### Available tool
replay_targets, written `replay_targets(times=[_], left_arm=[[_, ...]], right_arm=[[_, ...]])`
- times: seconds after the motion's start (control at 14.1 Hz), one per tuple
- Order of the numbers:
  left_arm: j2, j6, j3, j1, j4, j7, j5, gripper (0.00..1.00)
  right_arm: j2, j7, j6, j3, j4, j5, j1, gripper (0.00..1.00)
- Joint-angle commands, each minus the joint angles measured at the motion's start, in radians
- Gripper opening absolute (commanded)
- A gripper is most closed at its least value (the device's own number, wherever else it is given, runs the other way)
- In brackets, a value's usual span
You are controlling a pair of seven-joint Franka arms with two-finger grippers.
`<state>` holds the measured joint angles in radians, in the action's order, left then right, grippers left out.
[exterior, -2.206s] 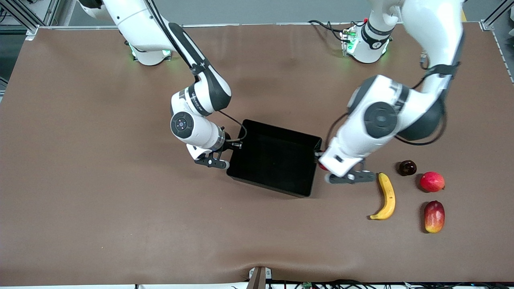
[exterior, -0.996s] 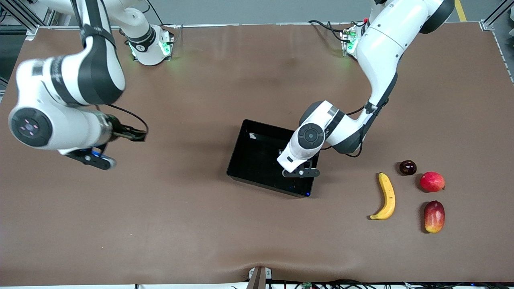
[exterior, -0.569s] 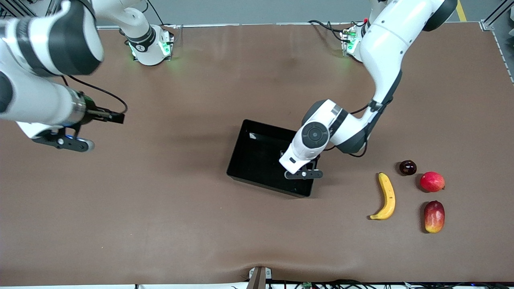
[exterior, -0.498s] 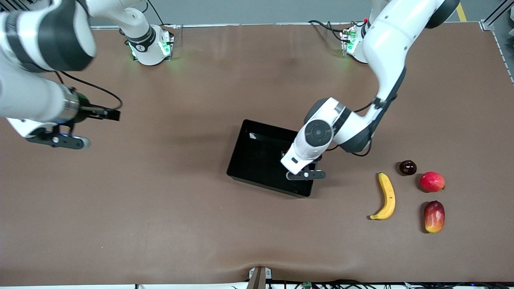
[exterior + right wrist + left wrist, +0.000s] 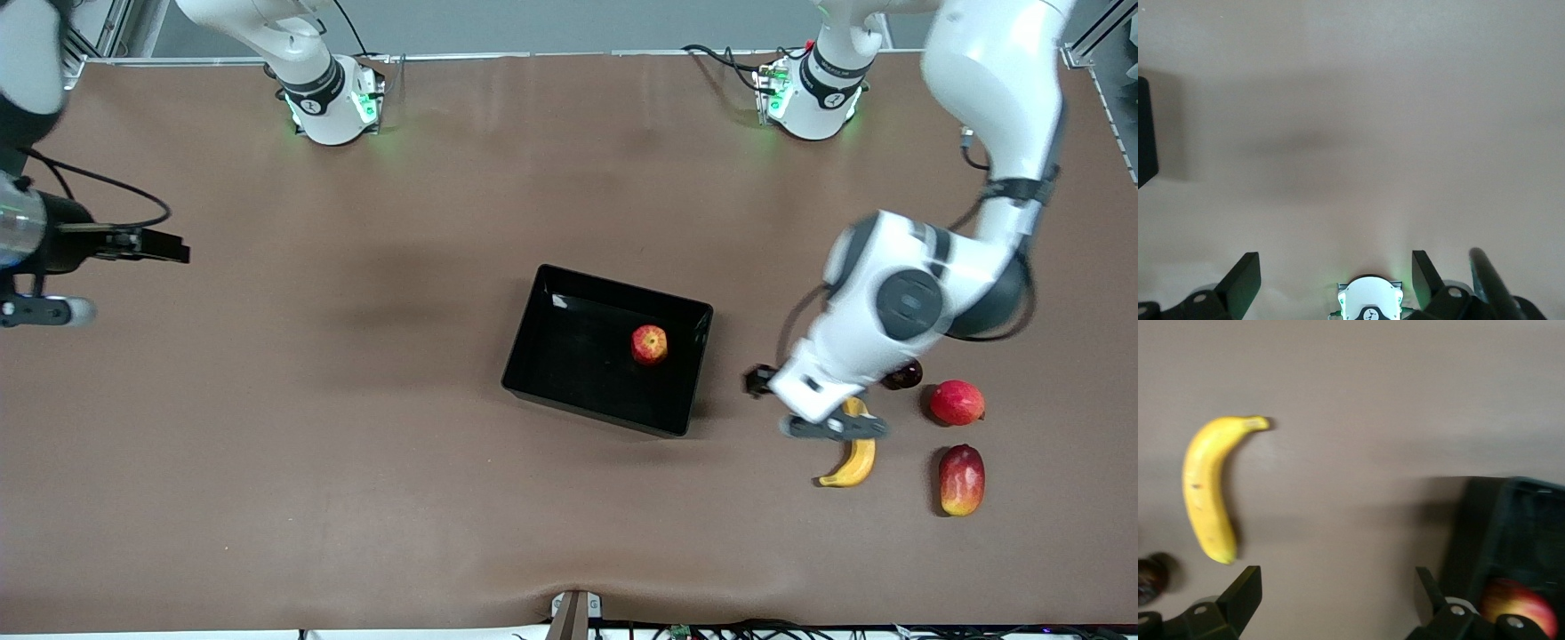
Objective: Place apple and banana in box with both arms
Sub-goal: 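Move the left gripper to the yellow banana and grasp it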
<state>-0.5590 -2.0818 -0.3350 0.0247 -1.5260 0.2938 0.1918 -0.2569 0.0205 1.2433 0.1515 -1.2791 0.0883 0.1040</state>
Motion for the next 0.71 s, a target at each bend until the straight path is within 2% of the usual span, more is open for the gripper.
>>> replay_targets(times=[0.0,0.21,0.43,0.64], left_arm=[[-0.059,-0.072,-0.01,0.053,0.0,-0.093,0.015,1.0],[-0.122,-0.17,-0.01,0.116,-0.003,-0.14,0.131,1.0],[-0.179,-0.251,-0.009,0.156,-0.005,-0.14,0.144,0.97],[-0.22,-0.287,0.027,0.158,-0.005,-0.14,0.144,0.92]], right_arm=[[0.078,-0.024,-0.006,-0.144,-0.008,-0.004,-0.135,1.0],[0.186,-0.024,0.044,-0.142,-0.139,-0.01,-0.141,1.0],[0.293,-0.024,0.097,-0.139,-0.265,-0.021,-0.139,1.0],[0.3,-0.024,0.12,-0.141,-0.284,-0.033,-0.141,1.0]])
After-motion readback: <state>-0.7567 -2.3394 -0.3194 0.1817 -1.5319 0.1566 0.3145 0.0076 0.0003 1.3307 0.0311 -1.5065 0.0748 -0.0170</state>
